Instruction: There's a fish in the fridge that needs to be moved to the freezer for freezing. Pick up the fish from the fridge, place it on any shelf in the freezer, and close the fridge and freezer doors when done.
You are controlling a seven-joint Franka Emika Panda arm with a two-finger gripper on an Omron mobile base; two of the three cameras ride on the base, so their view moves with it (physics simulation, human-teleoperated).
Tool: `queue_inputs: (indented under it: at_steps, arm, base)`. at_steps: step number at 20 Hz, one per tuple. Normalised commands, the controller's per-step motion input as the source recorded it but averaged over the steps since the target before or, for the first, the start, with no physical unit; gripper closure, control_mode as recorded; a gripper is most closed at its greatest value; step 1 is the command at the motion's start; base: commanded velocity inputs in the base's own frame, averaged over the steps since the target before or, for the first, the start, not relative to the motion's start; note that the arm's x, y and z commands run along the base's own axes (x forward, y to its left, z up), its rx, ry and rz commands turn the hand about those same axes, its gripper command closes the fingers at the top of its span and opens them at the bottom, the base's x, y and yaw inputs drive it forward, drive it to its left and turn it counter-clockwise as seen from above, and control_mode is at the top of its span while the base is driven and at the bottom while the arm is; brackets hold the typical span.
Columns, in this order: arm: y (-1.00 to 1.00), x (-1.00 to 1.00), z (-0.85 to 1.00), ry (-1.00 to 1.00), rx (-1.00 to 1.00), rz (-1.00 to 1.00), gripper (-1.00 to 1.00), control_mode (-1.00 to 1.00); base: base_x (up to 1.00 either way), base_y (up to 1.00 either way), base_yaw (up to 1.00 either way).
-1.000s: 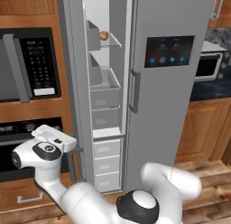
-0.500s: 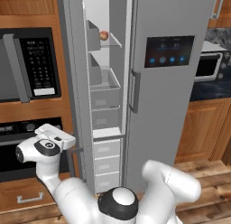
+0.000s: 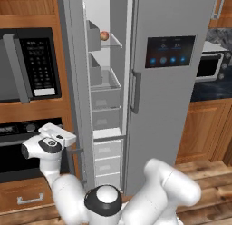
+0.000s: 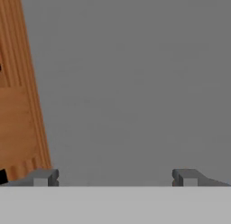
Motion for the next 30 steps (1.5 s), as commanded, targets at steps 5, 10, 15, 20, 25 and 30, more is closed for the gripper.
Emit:
queue_inputs:
  at_steps: [5, 10, 15, 20, 25, 30]
  arm:
    - [0.02, 0.14, -0.09, -0.01, -0.01, -0.02, -1.00, -1.00]
    - [-0.45, 0.00, 0.00, -0.05, 0.00, -0.11, -1.00, -1.00]
    - [-0.73, 0.03, 0.00, -0.07, 0.01, -0.12, -1.00, -1.00]
    - [-0.76, 0.07, 0.00, -0.08, 0.03, -0.09, -1.00, -1.00]
    - [-0.74, 0.25, 0.00, -0.06, 0.04, -0.05, -1.00, -1.00]
    - [-0.64, 0.33, 0.00, -0.03, 0.04, -0.02, -1.00, -1.00]
  base:
    - [0.00, 0.00, 0.00]
    - [0.00, 0.00, 0.00]
    - [0.00, 0.00, 0.00]
    - [0.00, 0.00, 0.00]
    - [0.00, 0.00, 0.00]
    - [0.00, 0.00, 0.00]
